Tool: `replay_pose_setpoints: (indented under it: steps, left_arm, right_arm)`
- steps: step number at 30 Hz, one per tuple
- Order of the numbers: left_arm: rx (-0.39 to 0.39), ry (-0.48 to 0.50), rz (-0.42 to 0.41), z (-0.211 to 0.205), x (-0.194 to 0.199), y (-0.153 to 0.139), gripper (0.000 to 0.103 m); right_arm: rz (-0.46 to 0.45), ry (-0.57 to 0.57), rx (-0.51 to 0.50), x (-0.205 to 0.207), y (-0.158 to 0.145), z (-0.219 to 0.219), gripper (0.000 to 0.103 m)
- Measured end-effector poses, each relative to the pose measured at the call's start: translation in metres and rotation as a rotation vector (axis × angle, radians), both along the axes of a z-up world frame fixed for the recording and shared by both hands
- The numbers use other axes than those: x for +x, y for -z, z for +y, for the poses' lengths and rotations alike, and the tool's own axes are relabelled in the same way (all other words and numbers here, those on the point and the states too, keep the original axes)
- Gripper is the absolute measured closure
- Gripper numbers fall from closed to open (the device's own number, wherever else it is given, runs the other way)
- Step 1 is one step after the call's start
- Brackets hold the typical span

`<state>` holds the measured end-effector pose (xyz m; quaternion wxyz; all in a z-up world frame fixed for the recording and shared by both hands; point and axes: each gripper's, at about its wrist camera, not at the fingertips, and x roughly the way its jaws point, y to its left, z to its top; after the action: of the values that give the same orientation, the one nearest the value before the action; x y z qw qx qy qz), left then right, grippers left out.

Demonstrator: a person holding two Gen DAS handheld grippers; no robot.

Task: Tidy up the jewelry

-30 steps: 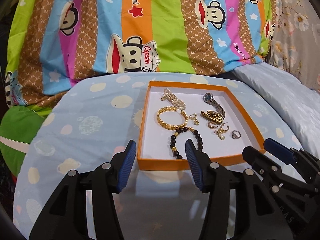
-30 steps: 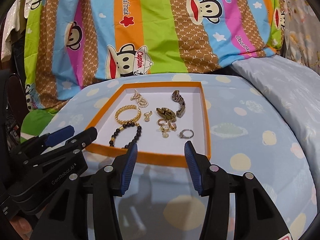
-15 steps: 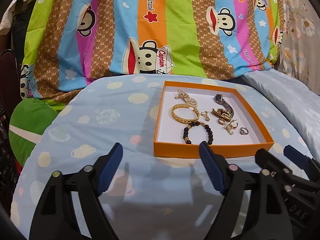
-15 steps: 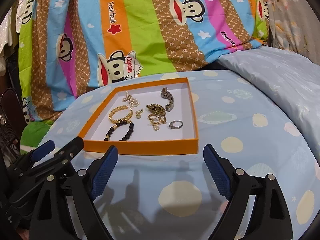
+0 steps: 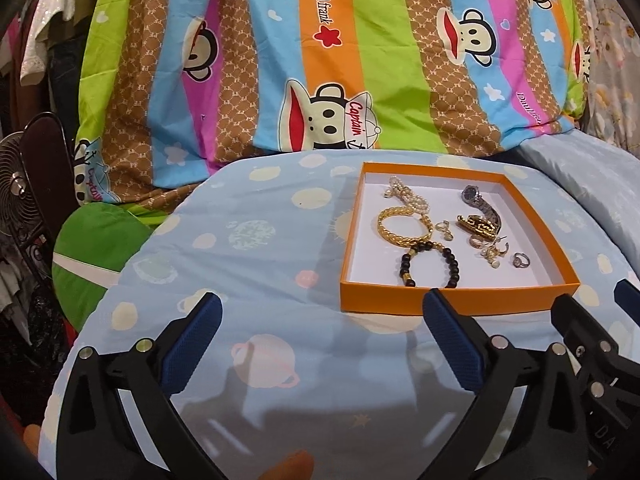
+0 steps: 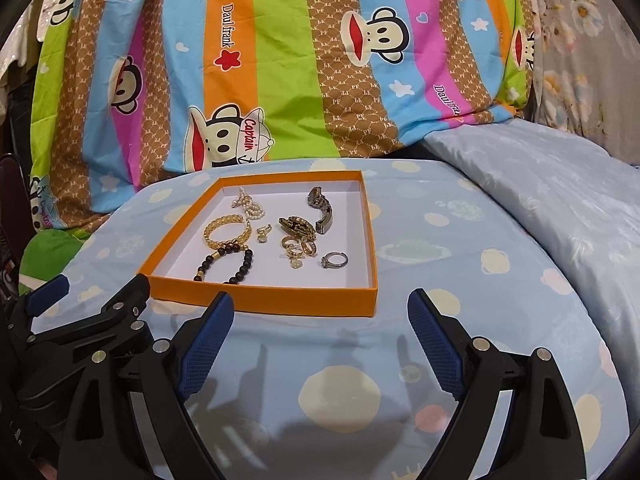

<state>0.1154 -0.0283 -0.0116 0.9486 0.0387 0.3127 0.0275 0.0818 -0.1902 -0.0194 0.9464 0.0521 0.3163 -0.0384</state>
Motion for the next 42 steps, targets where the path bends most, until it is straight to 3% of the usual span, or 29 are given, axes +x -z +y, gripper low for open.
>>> replay_pose_setpoints:
  steps: [42]
  left_arm:
    - [0.020, -0.025, -0.008, 0.0000, -0.0041, -0.0012, 0.005]
  right_arm:
    - [0.004, -0.003, 0.008, -0.0018, 0.0008, 0.0009, 0.016]
